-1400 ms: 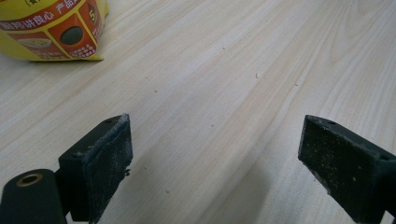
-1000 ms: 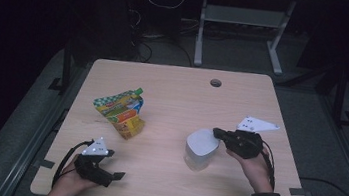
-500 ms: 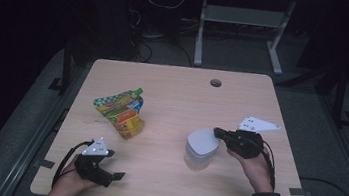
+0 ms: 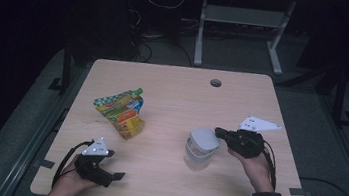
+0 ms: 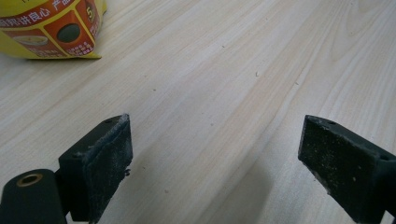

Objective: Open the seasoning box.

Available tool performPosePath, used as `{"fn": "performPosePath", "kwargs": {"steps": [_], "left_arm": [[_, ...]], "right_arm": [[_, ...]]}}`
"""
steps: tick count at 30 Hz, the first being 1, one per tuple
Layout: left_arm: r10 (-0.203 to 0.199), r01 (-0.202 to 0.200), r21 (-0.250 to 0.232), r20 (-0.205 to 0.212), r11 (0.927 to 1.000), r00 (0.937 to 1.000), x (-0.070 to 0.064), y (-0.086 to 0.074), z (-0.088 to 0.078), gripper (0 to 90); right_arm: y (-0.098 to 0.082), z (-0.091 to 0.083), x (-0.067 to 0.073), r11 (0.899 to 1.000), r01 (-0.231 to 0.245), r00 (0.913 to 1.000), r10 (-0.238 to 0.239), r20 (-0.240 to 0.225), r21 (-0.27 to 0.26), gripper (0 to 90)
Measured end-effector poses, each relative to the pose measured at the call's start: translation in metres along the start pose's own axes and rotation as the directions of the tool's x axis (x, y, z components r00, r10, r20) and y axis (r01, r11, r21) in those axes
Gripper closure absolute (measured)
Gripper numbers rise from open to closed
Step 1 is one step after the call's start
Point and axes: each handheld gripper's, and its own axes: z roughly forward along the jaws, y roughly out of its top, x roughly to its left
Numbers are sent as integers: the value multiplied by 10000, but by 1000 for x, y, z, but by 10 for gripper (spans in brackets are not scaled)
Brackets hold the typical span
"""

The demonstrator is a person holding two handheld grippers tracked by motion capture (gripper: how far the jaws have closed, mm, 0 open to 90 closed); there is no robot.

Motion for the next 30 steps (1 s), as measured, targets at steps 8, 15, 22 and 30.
{"fn": "performPosePath", "kwargs": {"steps": [8, 15, 22, 30], "left_arm": [[-16, 16, -7, -5, 10000, 10000, 0, 0, 0, 97], [-55, 55, -17, 5, 10000, 10000, 0, 0, 0, 97], [-60, 60, -9, 7, 10000, 10000, 0, 0, 0, 97], [-69, 69, -16, 7, 10000, 10000, 0, 0, 0, 97]], "right_arm": [[-1, 0, -1, 10000, -48, 10000, 48, 39, 16, 896], [-6, 2, -6, 9999, -159, 9998, 159, 140, 44, 896], [-8, 2, -7, 9996, -274, 9995, 273, 142, 45, 896], [-11, 4, -10, 9995, -293, 9995, 291, 134, 121, 896]]}}
